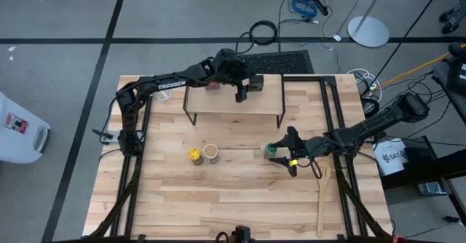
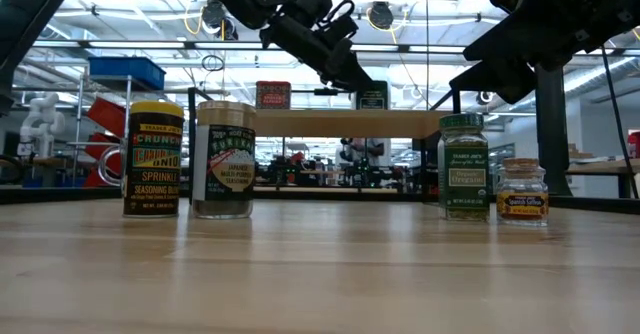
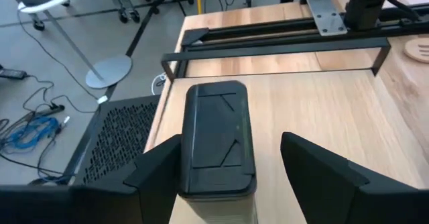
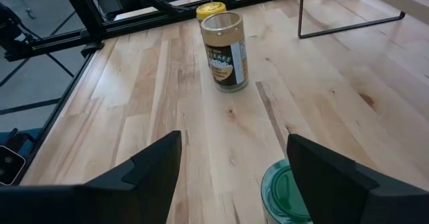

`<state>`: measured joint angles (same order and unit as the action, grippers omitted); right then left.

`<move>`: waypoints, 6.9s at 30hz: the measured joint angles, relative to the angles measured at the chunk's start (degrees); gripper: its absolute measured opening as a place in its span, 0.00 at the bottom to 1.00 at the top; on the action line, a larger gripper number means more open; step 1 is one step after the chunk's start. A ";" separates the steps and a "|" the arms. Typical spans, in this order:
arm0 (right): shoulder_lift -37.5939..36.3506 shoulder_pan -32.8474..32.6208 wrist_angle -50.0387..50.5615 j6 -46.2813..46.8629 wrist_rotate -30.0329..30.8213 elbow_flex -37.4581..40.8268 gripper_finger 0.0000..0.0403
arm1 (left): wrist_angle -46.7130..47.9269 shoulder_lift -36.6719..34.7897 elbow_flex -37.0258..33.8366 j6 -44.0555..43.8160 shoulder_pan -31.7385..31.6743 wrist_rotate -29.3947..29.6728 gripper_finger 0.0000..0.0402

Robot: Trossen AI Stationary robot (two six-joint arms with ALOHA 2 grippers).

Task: Shelf spices
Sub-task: Remove the black seasoning can from the shelf, then remove the red seasoning can from the shelf

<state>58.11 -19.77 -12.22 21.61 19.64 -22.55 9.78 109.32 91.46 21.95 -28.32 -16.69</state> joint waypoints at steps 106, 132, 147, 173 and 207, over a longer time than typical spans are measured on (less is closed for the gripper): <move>-13.46 -2.10 20.63 12.22 7.63 -2.56 0.64 | -23.34 1.11 -25.59 -18.69 29.85 17.85 0.40; -13.40 -2.10 20.63 12.70 7.56 -2.56 0.64 | -26.40 4.69 -25.55 -18.20 29.84 17.85 0.51; -13.40 -2.10 20.70 12.87 7.35 -2.54 0.64 | -17.61 -5.26 -25.55 -18.07 29.84 18.22 0.59; -8.26 -2.14 17.35 12.30 7.08 -2.54 0.64 | 13.76 -35.80 -22.23 0.76 -6.24 10.36 0.80; -8.28 -2.16 15.36 10.29 5.86 -2.54 0.64 | 15.99 -26.55 -22.23 8.92 -13.24 1.96 0.85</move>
<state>49.82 -21.93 3.14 31.90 25.50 -25.08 25.77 82.76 69.23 30.88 -41.56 -14.73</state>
